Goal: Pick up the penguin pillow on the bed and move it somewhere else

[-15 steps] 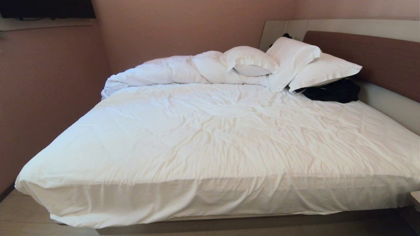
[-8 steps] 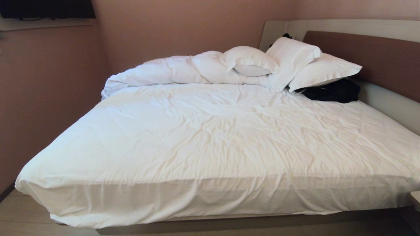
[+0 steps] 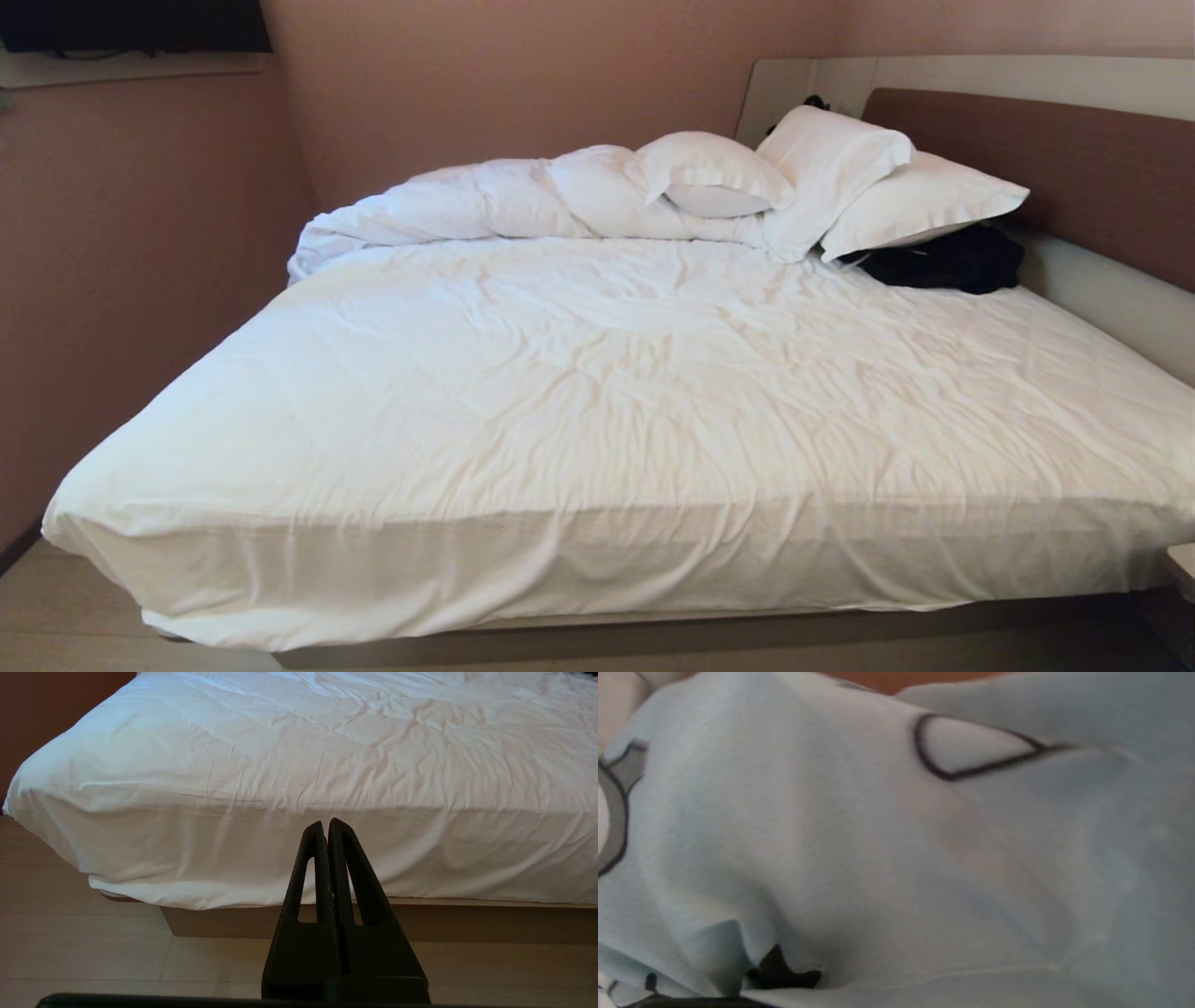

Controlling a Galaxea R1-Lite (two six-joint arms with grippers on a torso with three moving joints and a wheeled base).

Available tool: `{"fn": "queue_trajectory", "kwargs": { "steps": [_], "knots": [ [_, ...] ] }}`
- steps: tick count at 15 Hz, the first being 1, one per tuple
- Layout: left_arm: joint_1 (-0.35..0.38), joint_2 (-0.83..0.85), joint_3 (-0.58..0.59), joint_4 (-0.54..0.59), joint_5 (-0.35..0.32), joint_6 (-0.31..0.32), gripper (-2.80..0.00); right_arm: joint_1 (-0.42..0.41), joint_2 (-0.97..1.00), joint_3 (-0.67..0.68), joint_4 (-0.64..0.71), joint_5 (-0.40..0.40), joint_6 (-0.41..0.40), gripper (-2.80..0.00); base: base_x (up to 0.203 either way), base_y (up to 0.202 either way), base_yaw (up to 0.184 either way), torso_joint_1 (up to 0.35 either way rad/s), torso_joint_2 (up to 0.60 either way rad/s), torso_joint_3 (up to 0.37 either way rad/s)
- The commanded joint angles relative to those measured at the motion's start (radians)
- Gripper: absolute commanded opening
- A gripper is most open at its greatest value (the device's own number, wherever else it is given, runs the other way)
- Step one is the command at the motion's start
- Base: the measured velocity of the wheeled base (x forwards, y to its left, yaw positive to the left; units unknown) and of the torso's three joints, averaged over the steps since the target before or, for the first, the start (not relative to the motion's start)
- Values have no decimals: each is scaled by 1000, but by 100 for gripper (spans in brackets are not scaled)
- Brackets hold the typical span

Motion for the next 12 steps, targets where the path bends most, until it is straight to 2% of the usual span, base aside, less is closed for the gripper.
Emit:
{"fn": "queue_trajectory", "kwargs": {
  "steps": [1,6,12],
  "knots": [
    [0,0,3,0,0,-1,-280,-31,20,-2,11,0,-25,-280,0,0,0,0,0,0],
    [0,0,3,0,0,-1,-280,-41,116,-11,-10,-1,-24,-280,0,0,0,0,0,0],
    [0,0,3,0,0,-1,-280,-40,319,-16,-199,-34,-24,-280,0,0,0,0,0,0]
  ]
}}
